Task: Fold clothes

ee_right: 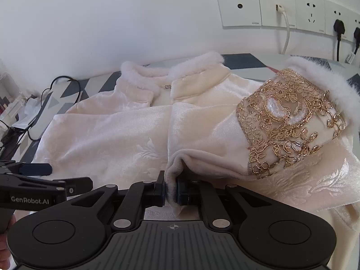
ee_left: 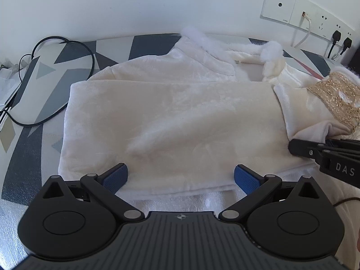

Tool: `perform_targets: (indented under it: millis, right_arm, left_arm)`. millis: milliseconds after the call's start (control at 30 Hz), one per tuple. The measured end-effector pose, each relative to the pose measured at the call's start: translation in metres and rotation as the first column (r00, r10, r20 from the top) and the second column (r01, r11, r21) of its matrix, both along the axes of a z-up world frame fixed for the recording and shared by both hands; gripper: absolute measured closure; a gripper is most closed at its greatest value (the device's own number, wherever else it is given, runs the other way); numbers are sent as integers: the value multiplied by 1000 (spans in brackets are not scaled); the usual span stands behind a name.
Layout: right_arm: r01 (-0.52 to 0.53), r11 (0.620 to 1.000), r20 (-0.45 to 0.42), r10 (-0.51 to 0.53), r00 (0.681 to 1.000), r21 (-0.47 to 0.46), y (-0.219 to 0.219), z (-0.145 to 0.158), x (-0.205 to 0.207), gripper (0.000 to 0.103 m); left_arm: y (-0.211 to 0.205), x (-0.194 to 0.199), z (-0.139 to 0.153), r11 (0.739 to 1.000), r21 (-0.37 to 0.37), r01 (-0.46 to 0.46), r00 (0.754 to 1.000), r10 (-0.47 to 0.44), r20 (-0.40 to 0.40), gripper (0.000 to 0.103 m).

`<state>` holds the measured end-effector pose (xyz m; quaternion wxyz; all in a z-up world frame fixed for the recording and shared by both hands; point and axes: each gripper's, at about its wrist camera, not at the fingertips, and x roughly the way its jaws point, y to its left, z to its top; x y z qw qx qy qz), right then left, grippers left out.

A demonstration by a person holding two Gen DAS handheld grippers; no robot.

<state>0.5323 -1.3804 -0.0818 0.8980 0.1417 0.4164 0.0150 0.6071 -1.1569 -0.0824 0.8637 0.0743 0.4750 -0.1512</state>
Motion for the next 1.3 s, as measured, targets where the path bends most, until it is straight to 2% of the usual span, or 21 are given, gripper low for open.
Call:
perform_targets:
  millis: [267, 533, 733, 833, 867, 900, 1033, 1200, 1300]
  right_arm:
    - [-16, 999, 2, 16, 1000, -39, 6, 1, 1, 93]
    - [-12, 999, -7, 11, 1000, -39, 8, 1, 2, 91]
    - [-19, 999, -13, 18, 1000, -42, 10, 3, 3, 86]
    - [-36, 999, -25, 35, 999, -29, 14, 7, 4, 70]
    - [-63, 998, -27, 62, 998, -16, 17, 10, 3, 46]
    - [-89, 996, -19, 89, 996, -20, 21, 14, 0, 27]
    - [-103, 987, 41, 109, 993, -122, 27, 33, -21, 26]
    - [11, 995, 95, -2, 996, -98, 0, 56, -47, 28]
    - [152, 988, 132, -147, 980, -31, -32, 64, -60, 29]
  left_arm:
    - [1, -2, -6, 1000, 2, -1, 1000, 1, -1, 0]
    - [1, 0, -7, 1000, 7, 22, 1000, -22, -3, 0]
    - [1, -2, -9, 999, 8, 32, 999, -32, 9, 0]
    - [1, -2, -9, 999, 7, 40, 999, -40, 10, 0]
    - [1, -2, -9, 999, 7, 41, 999, -42, 11, 0]
    - [1, -2, -9, 999, 6, 41, 999, -41, 10, 0]
    - [0, -1, -9, 999, 6, 37, 999, -37, 3, 0]
    - [2, -3, -9, 999, 2, 40, 999, -40, 14, 0]
    - [2, -3, -9, 999, 2, 40, 999, -40, 14, 0]
